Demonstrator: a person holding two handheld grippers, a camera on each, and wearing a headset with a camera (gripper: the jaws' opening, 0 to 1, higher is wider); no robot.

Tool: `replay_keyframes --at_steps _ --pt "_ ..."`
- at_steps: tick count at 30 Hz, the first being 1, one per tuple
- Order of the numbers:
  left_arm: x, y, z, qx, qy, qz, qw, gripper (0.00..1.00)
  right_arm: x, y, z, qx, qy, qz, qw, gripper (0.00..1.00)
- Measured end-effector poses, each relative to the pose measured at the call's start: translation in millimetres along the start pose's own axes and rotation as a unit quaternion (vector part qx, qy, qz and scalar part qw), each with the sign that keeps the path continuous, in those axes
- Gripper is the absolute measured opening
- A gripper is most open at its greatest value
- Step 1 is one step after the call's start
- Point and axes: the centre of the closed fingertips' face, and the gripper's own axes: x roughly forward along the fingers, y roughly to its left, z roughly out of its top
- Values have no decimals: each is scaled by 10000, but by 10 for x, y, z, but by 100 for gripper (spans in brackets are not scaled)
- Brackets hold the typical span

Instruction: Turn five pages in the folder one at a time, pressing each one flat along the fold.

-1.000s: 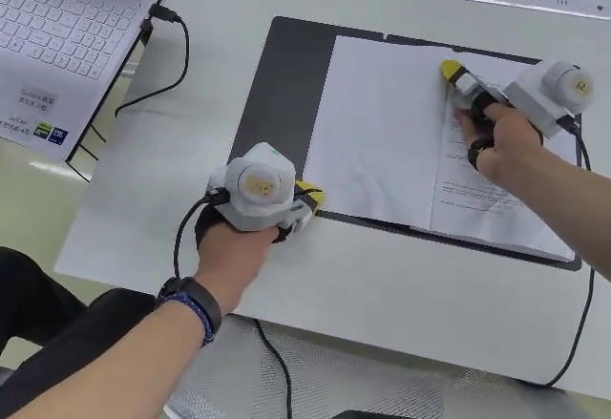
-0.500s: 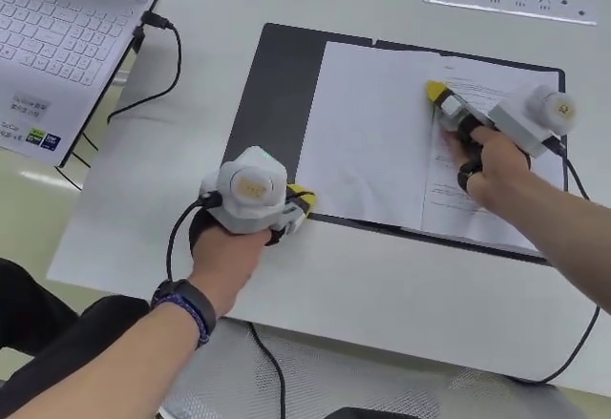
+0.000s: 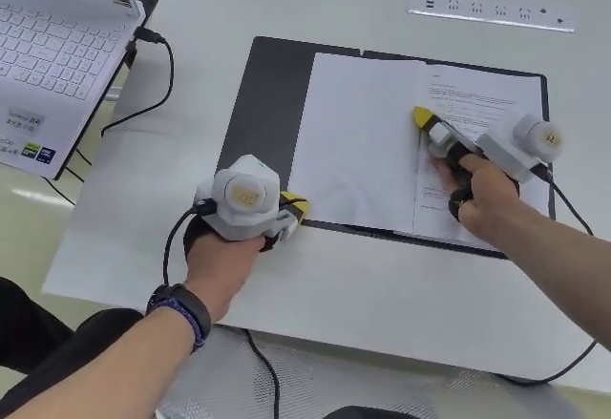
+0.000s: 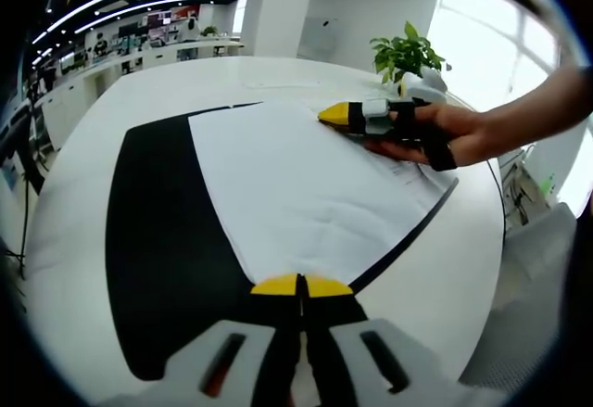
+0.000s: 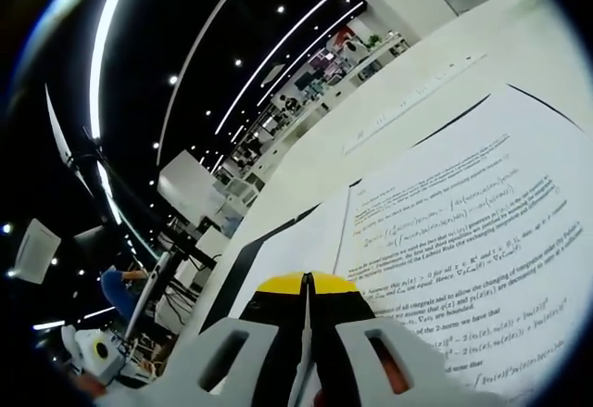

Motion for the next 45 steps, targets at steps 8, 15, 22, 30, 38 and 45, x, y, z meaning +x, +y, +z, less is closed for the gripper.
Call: replay_keyframes --at_steps 8,15,22,30,38,45 --pt "-2 -3 -2 -7 -11 -1 10000 0 -156 61 -113 16 15 37 10000 0" --pt "-7 -8 -1 6 -17 -15 10000 0 -293 99 -226 49 41 65 10000 0" --pt "-7 -6 -4 -3 -37 -27 10000 0 -403 131 -342 53 138 87 9999 0" --pt "-9 -2 -7 -15 -41 -17 10000 0 -518 169 -451 16 210 93 9997 0" --pt "-8 0 -5 3 -29 -51 10000 0 -626 191 -562 -45 293 93 9995 0" --pt "-6 -2 -6 6 -35 -48 10000 0 -657 129 -593 -31 286 70 9996 0"
